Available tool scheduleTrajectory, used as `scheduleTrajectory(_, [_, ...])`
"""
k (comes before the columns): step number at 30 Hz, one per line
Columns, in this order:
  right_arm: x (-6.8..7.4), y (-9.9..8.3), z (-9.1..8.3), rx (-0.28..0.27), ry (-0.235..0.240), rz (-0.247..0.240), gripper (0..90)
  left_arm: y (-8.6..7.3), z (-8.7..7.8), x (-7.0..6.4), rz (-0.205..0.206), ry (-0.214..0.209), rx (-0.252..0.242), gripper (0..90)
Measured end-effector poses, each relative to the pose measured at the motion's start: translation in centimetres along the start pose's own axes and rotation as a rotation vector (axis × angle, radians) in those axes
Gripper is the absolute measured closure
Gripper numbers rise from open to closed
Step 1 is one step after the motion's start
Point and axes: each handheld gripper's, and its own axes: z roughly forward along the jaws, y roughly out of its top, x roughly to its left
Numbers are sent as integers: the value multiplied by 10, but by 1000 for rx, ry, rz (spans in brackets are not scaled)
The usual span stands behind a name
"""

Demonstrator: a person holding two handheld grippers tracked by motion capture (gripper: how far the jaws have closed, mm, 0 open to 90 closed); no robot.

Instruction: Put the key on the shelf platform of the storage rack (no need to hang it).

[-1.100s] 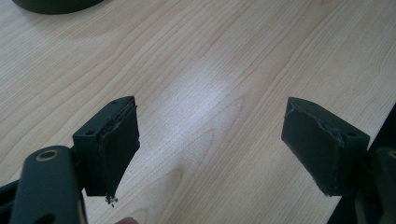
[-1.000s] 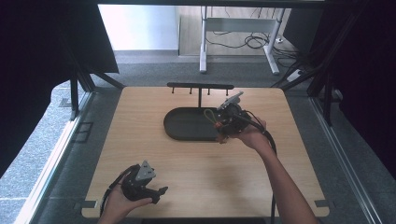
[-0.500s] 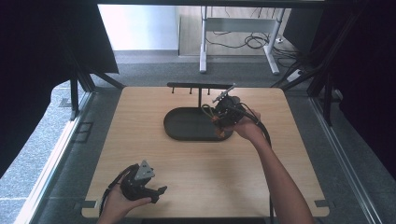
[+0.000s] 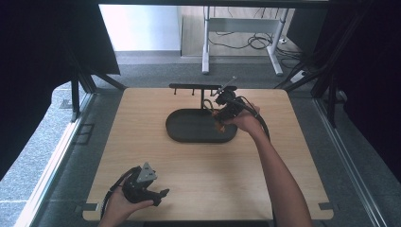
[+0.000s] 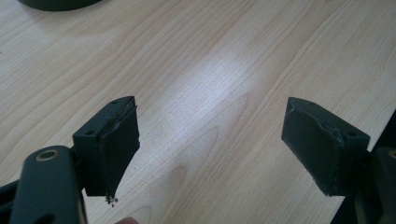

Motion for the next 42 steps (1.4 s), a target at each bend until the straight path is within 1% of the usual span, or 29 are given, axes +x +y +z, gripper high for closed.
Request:
scheduleTrajectory(2, [-4,3,4,0,1,6,669,0,0,1,-1,-1,-1,196])
scheduleTrajectory(10, [-8,7,17,1,-1,12,669,-1,-2,3,-9,2,-6,196])
scheduleTrajectory(13, [-8,3,26,-2,-5,15,669,-2,-2,3,-10,2,-7,196])
scheduleTrajectory(14, [-8,3,26,-2,-5,15,669,-2,-2,3,-10,2,-7,196])
scheduleTrajectory(16, [-8,-1,31,-1,-4,12,669,-1,-1,3,-8,3,-4,196])
scheduleTrajectory(32, [-8,-15,49,4,-1,11,667,-1,-1,2,-7,2,-2,196])
scheduleTrajectory(36, [-7,-18,54,5,-2,6,667,-1,-1,2,-6,4,-2,196])
scheduleTrajectory(37, [-6,-20,57,10,-11,-9,667,-1,0,2,-4,6,1,196])
scheduleTrajectory(42, [-4,-24,63,9,-14,-12,665,-1,0,2,-4,8,1,196])
